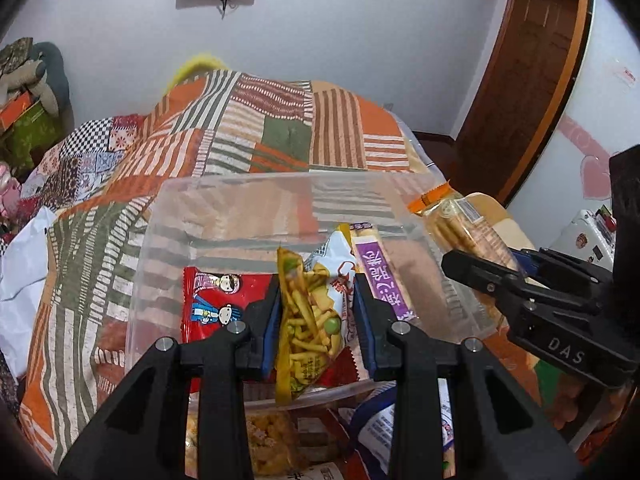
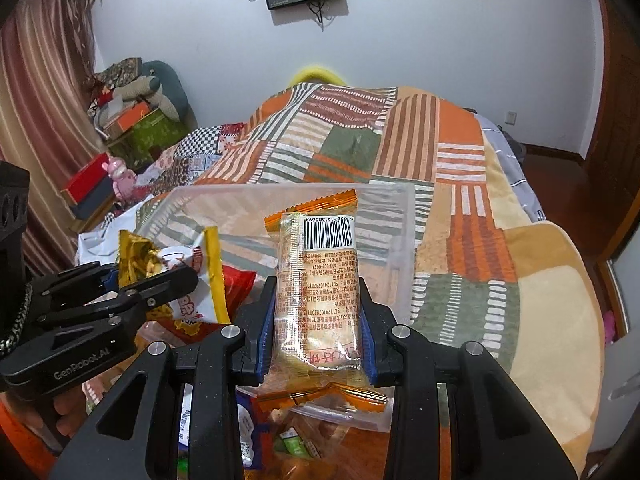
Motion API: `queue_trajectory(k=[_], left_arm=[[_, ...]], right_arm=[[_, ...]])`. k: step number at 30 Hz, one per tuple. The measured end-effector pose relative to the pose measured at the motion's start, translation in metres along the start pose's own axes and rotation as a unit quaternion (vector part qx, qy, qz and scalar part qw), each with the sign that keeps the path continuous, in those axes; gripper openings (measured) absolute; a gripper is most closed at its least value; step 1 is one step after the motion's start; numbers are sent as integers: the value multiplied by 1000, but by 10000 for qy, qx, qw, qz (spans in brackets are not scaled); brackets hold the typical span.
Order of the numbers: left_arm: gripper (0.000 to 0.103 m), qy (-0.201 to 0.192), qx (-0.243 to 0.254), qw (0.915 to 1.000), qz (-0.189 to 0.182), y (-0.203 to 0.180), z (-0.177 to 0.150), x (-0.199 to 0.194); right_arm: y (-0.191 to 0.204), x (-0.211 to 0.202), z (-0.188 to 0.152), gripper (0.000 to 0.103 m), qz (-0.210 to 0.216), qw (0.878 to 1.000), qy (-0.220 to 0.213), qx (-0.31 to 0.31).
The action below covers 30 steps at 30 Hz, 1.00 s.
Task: Organize snacks
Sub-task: 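Carry the yellow bag into the clear box and release while the right tool drops the biscuit packet in, then grasp the clear bag with green strip with the left tool while the right tool grasps the bread loaf block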
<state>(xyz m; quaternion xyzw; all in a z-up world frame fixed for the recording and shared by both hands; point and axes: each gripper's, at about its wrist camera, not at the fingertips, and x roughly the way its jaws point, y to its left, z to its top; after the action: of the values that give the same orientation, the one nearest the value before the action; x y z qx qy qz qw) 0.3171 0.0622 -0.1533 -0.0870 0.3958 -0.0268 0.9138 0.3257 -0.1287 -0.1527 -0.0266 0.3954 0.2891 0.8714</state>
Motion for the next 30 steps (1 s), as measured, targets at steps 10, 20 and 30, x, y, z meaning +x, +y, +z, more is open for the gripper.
queue_trajectory(k=[10, 20, 30], left_arm=[[51, -111, -123, 9998, 101, 3, -4, -14], [58, -433, 8, 9988, 219, -3, -15, -67], [67, -581, 29, 9972, 469, 4, -52, -127]], right_arm=[[0, -8, -3, 48, -119, 9999, 68, -83], [6, -57, -11, 54, -51, 9996, -276, -89], [18, -98, -41, 62, 35, 9986, -525, 18]])
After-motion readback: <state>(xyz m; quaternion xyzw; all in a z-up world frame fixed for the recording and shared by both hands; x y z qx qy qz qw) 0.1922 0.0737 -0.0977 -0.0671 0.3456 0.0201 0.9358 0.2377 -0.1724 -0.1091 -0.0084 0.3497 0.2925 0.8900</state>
